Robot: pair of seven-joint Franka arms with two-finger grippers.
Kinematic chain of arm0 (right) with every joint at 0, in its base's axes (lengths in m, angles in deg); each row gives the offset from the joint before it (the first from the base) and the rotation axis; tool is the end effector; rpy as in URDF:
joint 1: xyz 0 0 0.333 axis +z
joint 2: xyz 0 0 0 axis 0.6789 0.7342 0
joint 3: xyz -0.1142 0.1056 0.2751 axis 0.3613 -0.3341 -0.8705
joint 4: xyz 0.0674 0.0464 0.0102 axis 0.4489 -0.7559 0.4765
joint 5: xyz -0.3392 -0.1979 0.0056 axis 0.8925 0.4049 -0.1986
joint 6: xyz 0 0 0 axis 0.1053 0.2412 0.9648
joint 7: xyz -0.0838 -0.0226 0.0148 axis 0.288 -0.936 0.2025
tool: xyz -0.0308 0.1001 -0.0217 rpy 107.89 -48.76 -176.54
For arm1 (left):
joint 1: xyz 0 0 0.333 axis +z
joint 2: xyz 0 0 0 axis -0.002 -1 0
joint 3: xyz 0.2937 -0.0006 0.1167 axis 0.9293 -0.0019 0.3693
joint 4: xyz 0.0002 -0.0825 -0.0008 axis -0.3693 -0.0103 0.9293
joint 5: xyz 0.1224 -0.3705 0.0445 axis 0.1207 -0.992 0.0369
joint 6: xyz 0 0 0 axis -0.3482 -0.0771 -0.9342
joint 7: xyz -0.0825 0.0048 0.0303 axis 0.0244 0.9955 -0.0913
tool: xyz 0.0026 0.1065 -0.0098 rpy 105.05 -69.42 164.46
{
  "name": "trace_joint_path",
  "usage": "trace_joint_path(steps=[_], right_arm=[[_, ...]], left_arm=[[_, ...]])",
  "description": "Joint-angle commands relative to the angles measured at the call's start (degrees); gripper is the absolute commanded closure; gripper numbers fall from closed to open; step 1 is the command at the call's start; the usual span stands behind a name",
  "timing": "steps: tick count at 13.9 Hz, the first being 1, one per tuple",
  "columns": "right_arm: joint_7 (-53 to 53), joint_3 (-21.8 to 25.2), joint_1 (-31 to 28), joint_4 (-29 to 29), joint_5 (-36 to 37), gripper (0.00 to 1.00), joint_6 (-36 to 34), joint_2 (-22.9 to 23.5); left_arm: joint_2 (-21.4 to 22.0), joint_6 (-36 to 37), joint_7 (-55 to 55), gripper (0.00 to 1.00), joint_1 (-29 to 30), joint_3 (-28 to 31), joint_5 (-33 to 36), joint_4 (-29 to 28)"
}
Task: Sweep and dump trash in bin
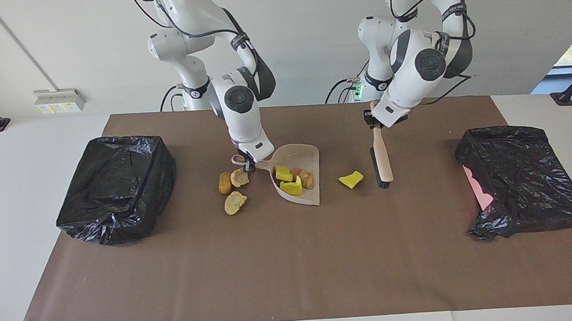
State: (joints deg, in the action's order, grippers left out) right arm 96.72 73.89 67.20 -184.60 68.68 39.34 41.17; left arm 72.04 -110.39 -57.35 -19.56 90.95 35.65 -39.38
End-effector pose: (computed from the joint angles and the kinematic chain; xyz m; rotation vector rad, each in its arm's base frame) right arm 0.5145 0.2533 0.3408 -2.3272 -1.9933 0.1748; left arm 0.4651 -0.1625 0.4168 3.0518 -0.2201 -0.4799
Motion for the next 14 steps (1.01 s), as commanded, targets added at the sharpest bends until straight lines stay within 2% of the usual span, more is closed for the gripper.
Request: trace_joint_path(steps=[1, 4, 8, 11, 14], right_arm=[[-0.2, -0.4, -0.3, -2.2, 1.0, 1.0, 1.3, -1.2], [-0.2, -0.4, -0.3, -2.2, 0.9, 1.0, 1.3, -1.2], [-0.2, -0.4, -0.3, -2.2, 1.0, 1.0, 1.3, -1.2], [-0.2, -0.4, -0.3, -2.2, 0.9, 1.0, 1.3, -1.2], [-0.2, -0.4, -0.3, -2.2, 0.9, 1.0, 1.3, -1.2]], left_arm=[[-0.6, -7.7, 8.2, 1.0, 0.3, -1.0, 1.4, -4.6], [-0.9, -15.3, 16.1, 1.0, -2.9, -1.1, 1.4, -10.5], [-0.4, -14.9, 15.5, 1.0, -8.0, -1.4, 0.2, -10.9], [-0.3, -15.7, 8.1, 1.0, -14.7, -1.4, -10.8, -10.4], [0.0, -15.7, -1.1, 1.0, -21.4, -1.5, -14.9, -8.9]])
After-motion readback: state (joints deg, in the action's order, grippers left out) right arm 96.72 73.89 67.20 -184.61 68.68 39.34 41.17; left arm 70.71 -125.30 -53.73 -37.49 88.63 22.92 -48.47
